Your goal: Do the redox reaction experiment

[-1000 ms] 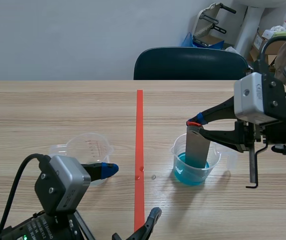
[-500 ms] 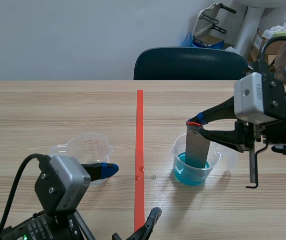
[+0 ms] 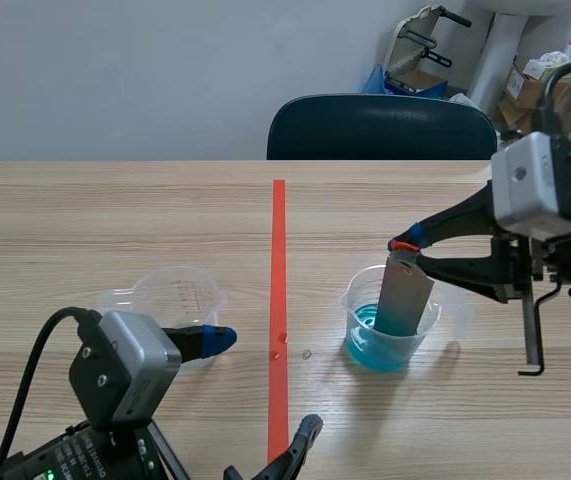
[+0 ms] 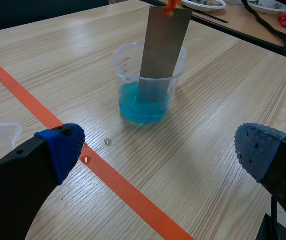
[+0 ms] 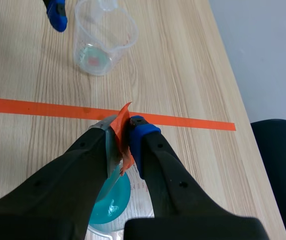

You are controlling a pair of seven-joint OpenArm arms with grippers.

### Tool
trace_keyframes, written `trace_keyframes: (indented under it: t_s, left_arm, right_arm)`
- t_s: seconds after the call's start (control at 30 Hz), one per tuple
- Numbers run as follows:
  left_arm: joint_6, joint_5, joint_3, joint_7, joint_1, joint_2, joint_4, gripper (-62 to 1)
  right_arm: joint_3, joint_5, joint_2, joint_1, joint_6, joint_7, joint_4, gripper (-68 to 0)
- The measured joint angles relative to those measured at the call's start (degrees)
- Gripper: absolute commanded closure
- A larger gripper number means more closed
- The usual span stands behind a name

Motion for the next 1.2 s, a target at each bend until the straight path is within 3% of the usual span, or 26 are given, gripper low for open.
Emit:
trace_keyframes:
  t_s: [0.33,0.53,0.73,0.87,0.97,1.2]
  left_arm:
    - [0.0,0.0,0.0,0.0,0.0,0.0,0.0,-62.3]
    - [0.0,0.0,0.0,0.0,0.0,0.0,0.0,-62.3]
    - [0.0,0.0,0.0,0.0,0.0,0.0,0.0,-62.3]
    - [0.0,0.0,0.0,0.0,0.0,0.0,0.0,-62.3]
    - [0.0,0.0,0.0,0.0,0.0,0.0,0.0,-62.3]
    - [0.0,0.0,0.0,0.0,0.0,0.0,0.0,-62.3]
  right_arm:
    - [4.7,5.7,7.1,0.0,2.9,0.4,6.5,-0.8]
    - [6.8,7.8,10.2,0.0,3.0,0.8,9.6,-0.8]
    - [9.0,9.6,10.8,0.0,5.9,1.2,10.7,-0.8]
    - [10.8,9.9,10.8,0.0,6.0,1.2,11.6,-0.8]
    - [12.2,10.4,10.8,0.0,9.1,1.2,12.2,-0.8]
    - [15.6,12.1,10.8,0.0,12.9,1.2,13.2,-0.8]
